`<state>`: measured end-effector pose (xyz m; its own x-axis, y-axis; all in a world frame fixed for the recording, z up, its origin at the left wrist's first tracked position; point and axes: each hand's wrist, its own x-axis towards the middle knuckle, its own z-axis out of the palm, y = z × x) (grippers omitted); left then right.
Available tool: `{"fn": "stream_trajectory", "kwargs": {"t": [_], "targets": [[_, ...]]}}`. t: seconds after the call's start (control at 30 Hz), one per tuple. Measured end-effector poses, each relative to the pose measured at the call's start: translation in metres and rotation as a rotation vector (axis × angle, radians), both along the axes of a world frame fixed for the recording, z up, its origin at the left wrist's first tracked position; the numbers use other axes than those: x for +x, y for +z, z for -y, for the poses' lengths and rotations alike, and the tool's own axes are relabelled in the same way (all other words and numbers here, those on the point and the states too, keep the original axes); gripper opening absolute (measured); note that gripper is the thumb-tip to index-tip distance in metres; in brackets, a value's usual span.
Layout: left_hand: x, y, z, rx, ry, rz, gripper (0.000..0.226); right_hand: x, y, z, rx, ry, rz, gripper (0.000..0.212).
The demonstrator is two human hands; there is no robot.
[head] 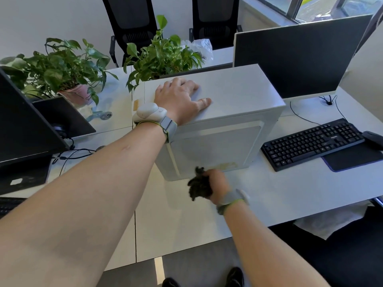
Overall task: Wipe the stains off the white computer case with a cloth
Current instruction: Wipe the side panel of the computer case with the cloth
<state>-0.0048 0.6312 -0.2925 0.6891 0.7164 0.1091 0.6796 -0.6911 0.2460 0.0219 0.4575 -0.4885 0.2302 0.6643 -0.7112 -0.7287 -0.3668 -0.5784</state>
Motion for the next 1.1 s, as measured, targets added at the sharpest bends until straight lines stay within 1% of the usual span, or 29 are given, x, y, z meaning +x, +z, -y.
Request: {"fn": "stream_trajectory", "kwargs": {"t": [0.07, 0.13, 0.17, 0.2, 0.23, 0.27, 0.3, 0.33, 0.37, 0.4, 0.43, 0.47, 0.5, 0.53, 0.6, 0.63, 0.67, 0.73, 0.77, 0.83, 0.87, 0.93, 1.0, 1.03, 1.07, 1.1], "targets": [[0.0, 0.0, 0.0, 0.009, 0.0, 0.002, 0.072, 0.035, -0.006, 0.028, -0.057, -0.165, -0.069, 0.048], [0.001, 0.0, 0.0, 0.01, 0.003, 0.006, 0.071, 0.075, -0.014, 0.057, -0.104, -0.441, -0.109, 0.048], [0.001, 0.0, 0.0, 0.005, 0.002, 0.006, 0.071, 0.09, -0.019, 0.067, -0.124, -0.567, -0.099, 0.043], [0.001, 0.0, 0.001, 0.003, 0.0, 0.005, 0.07, 0.101, -0.026, 0.071, -0.146, -0.661, -0.039, 0.033], [0.001, 0.0, 0.002, 0.007, 0.0, 0.003, 0.07, 0.105, -0.029, 0.069, -0.215, -0.721, 0.049, 0.022], [0.001, 0.0, 0.002, 0.01, 0.0, 0.001, 0.07, 0.108, -0.033, 0.065, -0.27, -0.713, 0.154, 0.019], [0.001, 0.0, 0.002, 0.007, 0.001, 0.0, 0.07, 0.105, -0.038, 0.058, -0.266, -0.668, 0.218, 0.028], [0.0, 0.0, 0.001, 0.002, 0.002, 0.001, 0.07, 0.102, -0.045, 0.049, -0.272, -0.587, 0.265, 0.045], [0.0, 0.0, 0.001, -0.001, 0.002, 0.001, 0.07, 0.097, -0.045, 0.04, -0.274, -0.454, 0.284, 0.062], [0.0, 0.0, 0.001, -0.002, 0.003, 0.0, 0.07, 0.091, -0.052, 0.029, -0.312, -0.306, 0.35, 0.074], [0.0, 0.0, 0.001, 0.002, 0.003, -0.001, 0.07, 0.078, -0.05, 0.018, -0.385, -0.237, 0.48, 0.077], [0.0, 0.0, 0.001, 0.007, 0.005, 0.0, 0.069, 0.062, -0.041, 0.008, -0.442, -0.19, 0.569, 0.074], [0.0, -0.001, 0.001, 0.011, 0.007, 0.002, 0.068, 0.041, -0.027, 0.002, -0.43, -0.219, 0.528, 0.067], [0.001, -0.001, 0.002, 0.014, 0.008, 0.007, 0.067, 0.02, -0.014, 0.002, -0.355, -0.237, 0.468, 0.063], [0.001, -0.001, 0.002, 0.019, 0.005, 0.012, 0.065, -0.006, -0.014, -0.014, -0.21, -0.376, 0.107, 0.06], [0.001, -0.001, 0.002, 0.017, 0.005, 0.011, 0.064, -0.017, -0.019, -0.023, -0.143, -0.412, -0.058, 0.056], [0.0, -0.001, 0.002, 0.014, 0.006, 0.011, 0.064, -0.024, -0.018, -0.029, -0.112, -0.402, -0.131, 0.046], [-0.001, -0.001, 0.001, 0.01, 0.008, 0.011, 0.066, -0.028, -0.022, -0.032, -0.076, -0.316, -0.109, 0.023], [-0.001, 0.0, 0.001, 0.008, 0.008, 0.014, 0.067, -0.029, -0.013, -0.028, -0.056, -0.244, -0.086, 0.018], [-0.001, 0.0, 0.0, 0.006, 0.004, 0.016, 0.068, -0.018, -0.008, -0.014, 0.017, -0.11, -0.086, 0.026], [-0.001, 0.0, 0.001, 0.008, 0.004, 0.015, 0.068, -0.006, -0.006, -0.006, 0.036, -0.107, -0.084, 0.032], [-0.001, 0.0, 0.001, 0.012, 0.008, 0.018, 0.068, 0.03, -0.009, 0.013, -0.037, -0.185, 0.005, 0.04], [0.0, 0.001, 0.002, 0.012, 0.009, 0.022, 0.067, 0.069, -0.02, 0.035, -0.111, -0.406, -0.011, 0.045], [0.0, 0.0, 0.002, 0.012, 0.009, 0.02, 0.067, 0.086, -0.027, 0.043, -0.165, -0.497, -0.023, 0.045], [0.0, 0.001, 0.002, 0.012, 0.009, 0.02, 0.066, 0.1, -0.033, 0.046, -0.228, -0.557, 0.008, 0.045], [0.0, 0.001, 0.003, 0.011, 0.009, 0.018, 0.066, 0.111, -0.043, 0.048, -0.334, -0.515, 0.197, 0.049]]}}
